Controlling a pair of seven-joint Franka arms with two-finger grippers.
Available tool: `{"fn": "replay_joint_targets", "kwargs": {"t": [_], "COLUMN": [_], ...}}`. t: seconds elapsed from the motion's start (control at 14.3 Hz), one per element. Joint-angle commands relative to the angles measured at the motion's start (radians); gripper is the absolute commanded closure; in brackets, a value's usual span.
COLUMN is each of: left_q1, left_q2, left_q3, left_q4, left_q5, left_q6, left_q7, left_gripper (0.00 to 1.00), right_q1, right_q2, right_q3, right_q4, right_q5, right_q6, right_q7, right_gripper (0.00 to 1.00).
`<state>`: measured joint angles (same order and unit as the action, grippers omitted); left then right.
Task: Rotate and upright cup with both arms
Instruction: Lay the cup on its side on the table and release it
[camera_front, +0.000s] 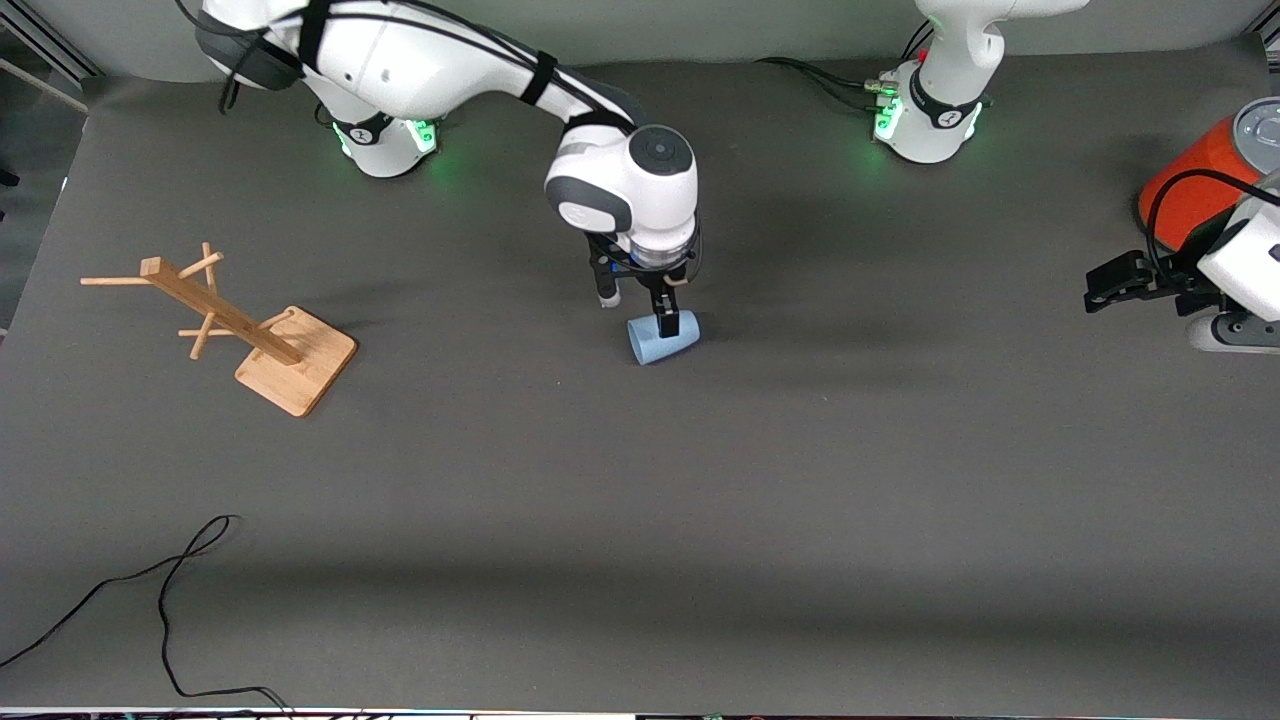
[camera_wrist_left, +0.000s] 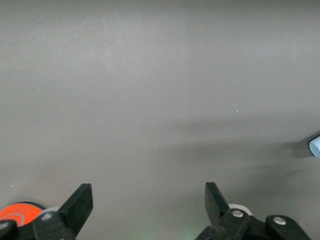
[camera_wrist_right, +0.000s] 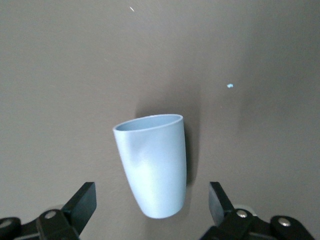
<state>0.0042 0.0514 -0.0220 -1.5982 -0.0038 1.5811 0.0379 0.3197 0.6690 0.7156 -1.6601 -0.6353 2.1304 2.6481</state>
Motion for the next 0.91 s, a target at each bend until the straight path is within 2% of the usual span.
{"fn": "replay_joint_targets", "kwargs": {"t": [0.0, 0.42, 0.56, 0.63, 0.84], "left_q1": [-0.004, -0.015, -0.015, -0.015, -0.018], "left_q2": [-0.015, -0.021, -0.019, -0.018, -0.016], "left_q3": [0.001, -0.022, -0.064, -0.087, -0.133], "left_q4": [0.004, 0.004, 0.003, 0.003, 0.012], "left_q5": [-0.013, -0.031, -0.03, -0.024, -0.03], "left_q6": [-0.01, -0.036, -0.041, -0.042, -0.047], "left_q7": [-0.006, -0.078, -0.114, -0.162, -0.24], "left_gripper": [0.0, 0.0, 0.0, 0.0, 0.0], "right_q1": [-0.063, -0.223, -0.278, -0.29, -0.284], "right_q2": [-0.11, -0.224, -0.267, -0.296, -0.411], "right_q3": [0.019, 0.015, 0.002, -0.03, -0.21], "right_q4": [-0.015, -0.012, -0.012, -0.012, -0.017], "right_q5": [0.077, 0.207, 0.27, 0.316, 0.526], "right_q6": [-0.069, -0.078, -0.079, -0.08, -0.087], "right_q7": [-0.199, -0.636, -0.806, -0.906, -1.265], "right_gripper": [0.0, 0.0, 0.0, 0.0, 0.0]}}
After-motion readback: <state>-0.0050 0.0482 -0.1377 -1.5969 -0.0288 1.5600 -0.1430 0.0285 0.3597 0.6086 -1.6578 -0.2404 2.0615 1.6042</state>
